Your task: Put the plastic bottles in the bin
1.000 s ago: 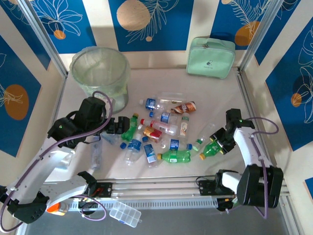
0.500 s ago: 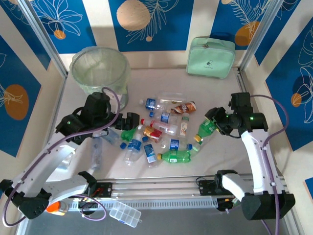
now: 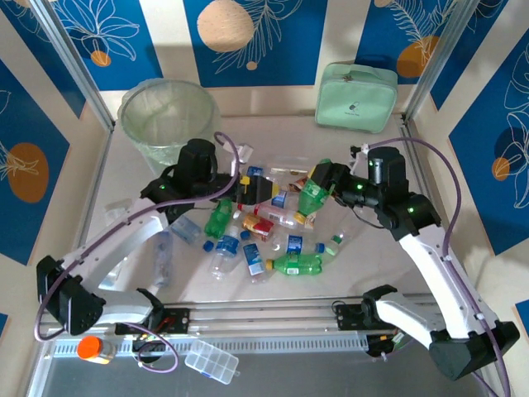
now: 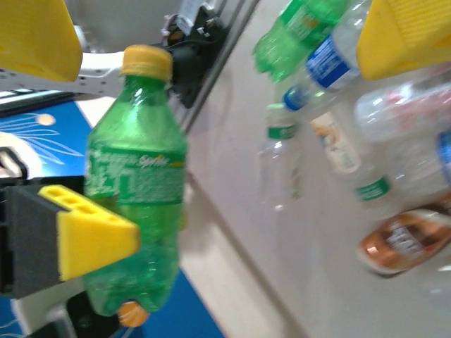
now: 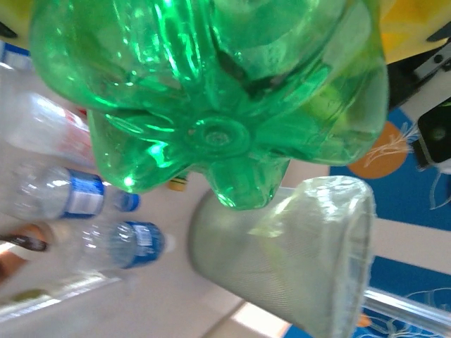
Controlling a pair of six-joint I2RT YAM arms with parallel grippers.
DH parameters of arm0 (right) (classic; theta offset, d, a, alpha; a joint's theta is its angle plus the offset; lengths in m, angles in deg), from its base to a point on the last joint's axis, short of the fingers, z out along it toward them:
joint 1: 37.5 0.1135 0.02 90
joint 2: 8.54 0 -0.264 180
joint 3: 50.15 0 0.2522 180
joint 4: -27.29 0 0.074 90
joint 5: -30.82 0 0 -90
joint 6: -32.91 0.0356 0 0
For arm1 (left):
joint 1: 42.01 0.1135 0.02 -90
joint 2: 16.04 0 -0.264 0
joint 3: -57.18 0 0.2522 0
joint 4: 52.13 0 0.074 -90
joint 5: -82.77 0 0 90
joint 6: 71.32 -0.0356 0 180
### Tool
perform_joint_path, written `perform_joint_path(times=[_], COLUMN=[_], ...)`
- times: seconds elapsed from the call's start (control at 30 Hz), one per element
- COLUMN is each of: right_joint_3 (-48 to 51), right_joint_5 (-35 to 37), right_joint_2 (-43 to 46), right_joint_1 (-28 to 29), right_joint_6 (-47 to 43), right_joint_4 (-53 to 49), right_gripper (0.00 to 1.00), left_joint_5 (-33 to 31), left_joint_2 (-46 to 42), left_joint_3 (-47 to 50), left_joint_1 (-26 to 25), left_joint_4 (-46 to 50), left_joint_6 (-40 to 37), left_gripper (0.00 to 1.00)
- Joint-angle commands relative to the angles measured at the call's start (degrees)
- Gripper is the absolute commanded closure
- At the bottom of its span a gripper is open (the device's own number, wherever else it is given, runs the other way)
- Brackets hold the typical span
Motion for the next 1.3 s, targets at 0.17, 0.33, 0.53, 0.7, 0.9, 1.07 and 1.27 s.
perform_joint_path(times=[0.17,0.33,0.53,0.7,0.9,1.07,1.27], right_joint_3=[-0.83,0.38,0.58,-1.45,-1.94,-2.89,-3.04], right_joint_5=[-4.3,-7.8,-9.83,-10.57,-11.1,-11.58,-11.58], right_joint_2=[-3.13,-4.36,-5.78,-7.53,-8.1,-8.54,-8.35], right_joint_1=[0.53,0.62,1.63,3.2,3.52,3.69,3.87], right_joint_6=[1.64,5.07,6.73,4.22,3.65,2.53,1.32], right_joint_4=[13.42,19.07,22.53,20.78,20.4,18.6,17.26], right_gripper=[0.53,0.53,0.54,0.54,0.55,0.56,0.54], left_joint_5=[10.47,11.32,11.36,10.75,10.91,10.82,10.58], left_joint_2=[5.8,8.91,11.27,11.96,12.56,12.82,12.24], left_joint_3=[-0.42,-0.48,-1.26,-2.04,-3.04,-3.1,-3.14], left_joint_1=[-3.15,-3.88,-3.87,-3.88,-3.82,-3.59,-3.38], left_joint_4=[-17.9,-22.94,-25.98,-27.4,-27.24,-27.74,-27.22], left_joint_6=[6.64,8.7,10.77,11.28,11.03,11.03,10.25], left_gripper=[0.01,0.0,0.03,0.06,0.12,0.32,0.48])
